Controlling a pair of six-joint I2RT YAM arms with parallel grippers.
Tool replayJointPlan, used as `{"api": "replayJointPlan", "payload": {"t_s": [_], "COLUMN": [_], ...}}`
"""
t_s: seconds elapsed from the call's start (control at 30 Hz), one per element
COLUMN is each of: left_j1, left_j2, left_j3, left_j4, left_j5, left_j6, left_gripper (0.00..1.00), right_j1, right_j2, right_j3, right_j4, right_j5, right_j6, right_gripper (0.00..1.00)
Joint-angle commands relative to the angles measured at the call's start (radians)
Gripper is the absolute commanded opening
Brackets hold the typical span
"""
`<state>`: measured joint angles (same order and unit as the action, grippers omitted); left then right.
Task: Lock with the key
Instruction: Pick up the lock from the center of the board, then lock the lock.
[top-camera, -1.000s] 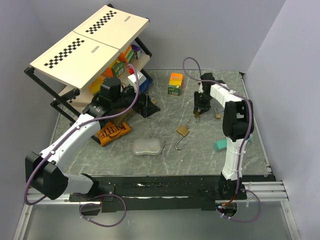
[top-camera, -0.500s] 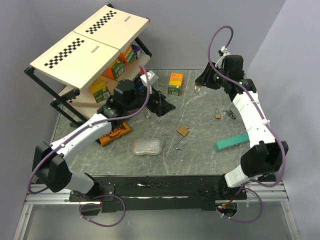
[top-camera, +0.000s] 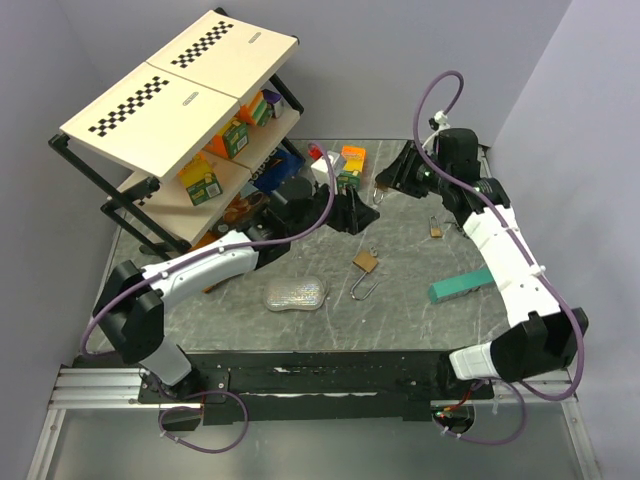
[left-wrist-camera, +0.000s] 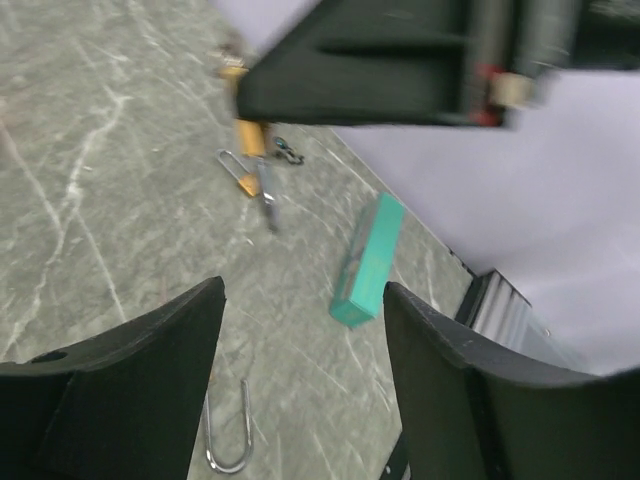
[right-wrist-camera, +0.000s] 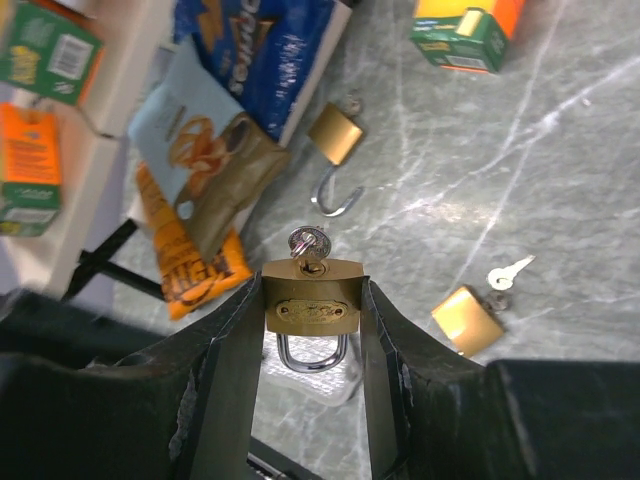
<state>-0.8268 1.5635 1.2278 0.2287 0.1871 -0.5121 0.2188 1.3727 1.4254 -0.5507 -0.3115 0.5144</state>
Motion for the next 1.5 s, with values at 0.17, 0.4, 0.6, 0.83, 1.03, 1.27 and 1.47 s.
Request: {"api": "replayJointPlan", "payload": {"t_s": [0.17,0.4,0.6,0.83,1.03,1.27,1.47], "left_j1": [-0.006,-0.012,-0.018,-0.018,0.038,0.115,0.109], "left_j2": [0.055,0.084,0.102,0.083,-0.009,-0.060,-0.042], "left_j3": [0.050,0.065,0.081,0.078,0.021,0.030,0.134], "left_j4": [0.092,0.103,0.098,0.055,-0.021,-0.219,-0.492], "left_j5": [-0.090,-0.098,-0.106,-0.087,0.160,0.573,0.771], "left_j6": [-0.051,-0.054,-0.042,0.007,0.064,0.273,0.616], "left_gripper": [0.62,0.54,0.38,0.01,0.01,0.01,0.01], "right_j1": [0.019,0.031,0.033,0.031,-0.036,-0.186,-0.188], "right_j2": [-0.101,-0.112,-0.113,-0.121,-0.188,-0.308,-0.403], "right_j3": [-0.054,-0.071,-0.086,-0.095,-0.082,-0.125,-0.121], "right_j4": [0.089,0.098,0.098,0.106,0.071,0.011,-0.297], "right_j5": [-0.072,-0.101,-0.107,-0.156,-0.213,-0.616,-0.828], "right_j6": [0.062,0.085,0.091,0.064,-0.124,-0.541,-1.115], "right_gripper": [0.00,0.00,0.00,0.35,0.99,0.99,0.99]}}
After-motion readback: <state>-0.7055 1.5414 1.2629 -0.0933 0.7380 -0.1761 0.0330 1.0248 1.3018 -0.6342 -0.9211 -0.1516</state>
